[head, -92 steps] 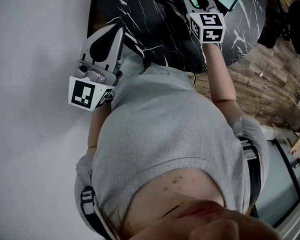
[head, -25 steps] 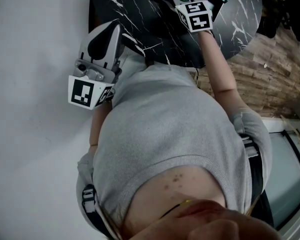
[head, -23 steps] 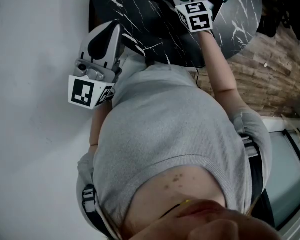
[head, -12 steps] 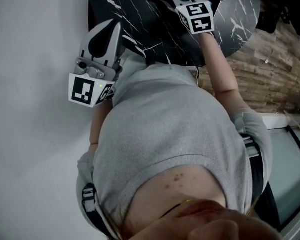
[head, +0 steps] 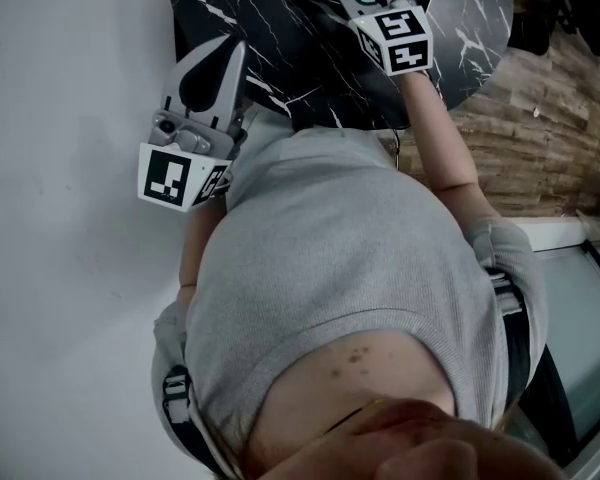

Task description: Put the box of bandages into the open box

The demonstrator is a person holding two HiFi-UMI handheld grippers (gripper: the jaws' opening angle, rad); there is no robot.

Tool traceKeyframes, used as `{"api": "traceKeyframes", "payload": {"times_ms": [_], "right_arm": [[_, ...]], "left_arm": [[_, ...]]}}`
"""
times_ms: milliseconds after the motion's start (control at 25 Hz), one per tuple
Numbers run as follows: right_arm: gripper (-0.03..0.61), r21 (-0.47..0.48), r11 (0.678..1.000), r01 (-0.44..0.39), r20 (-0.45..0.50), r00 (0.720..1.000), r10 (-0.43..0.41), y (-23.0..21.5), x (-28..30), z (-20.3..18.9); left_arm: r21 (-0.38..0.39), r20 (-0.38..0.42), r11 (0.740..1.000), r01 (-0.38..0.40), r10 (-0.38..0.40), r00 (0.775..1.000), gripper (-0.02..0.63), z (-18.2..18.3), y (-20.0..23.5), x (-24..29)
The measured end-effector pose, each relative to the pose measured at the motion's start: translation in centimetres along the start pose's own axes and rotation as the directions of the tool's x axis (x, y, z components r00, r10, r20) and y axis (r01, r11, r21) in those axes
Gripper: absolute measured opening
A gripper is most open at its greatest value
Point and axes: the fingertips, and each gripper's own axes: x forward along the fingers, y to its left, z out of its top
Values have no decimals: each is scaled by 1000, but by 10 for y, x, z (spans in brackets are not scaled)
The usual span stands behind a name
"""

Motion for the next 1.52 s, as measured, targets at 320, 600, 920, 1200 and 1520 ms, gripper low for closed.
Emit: {"api": "traceKeyframes", "payload": {"times_ms": [320, 600, 920, 1200, 1520], "right_arm": [[176, 34, 999, 25, 74, 997, -27, 2, -26, 17], [111, 86, 994, 66, 149, 986, -78, 0, -52, 36], [92, 144, 984, 105, 187, 974, -131, -8, -77, 42], [86, 166, 975, 150, 222, 957, -185, -16, -105, 50], [78, 188, 963, 193, 247, 940, -237, -23, -130, 53]], "left_arm": [[3, 10, 998, 55, -55, 998, 12, 2, -6, 11], [3, 15, 994, 106, -106, 994, 12, 4, -8, 22], [-9, 8, 985, 171, -171, 985, 12, 3, -12, 37], [-10, 17, 971, 240, -240, 971, 12, 5, -25, 53], [-5, 29, 952, 305, -304, 952, 12, 9, -36, 70]]}}
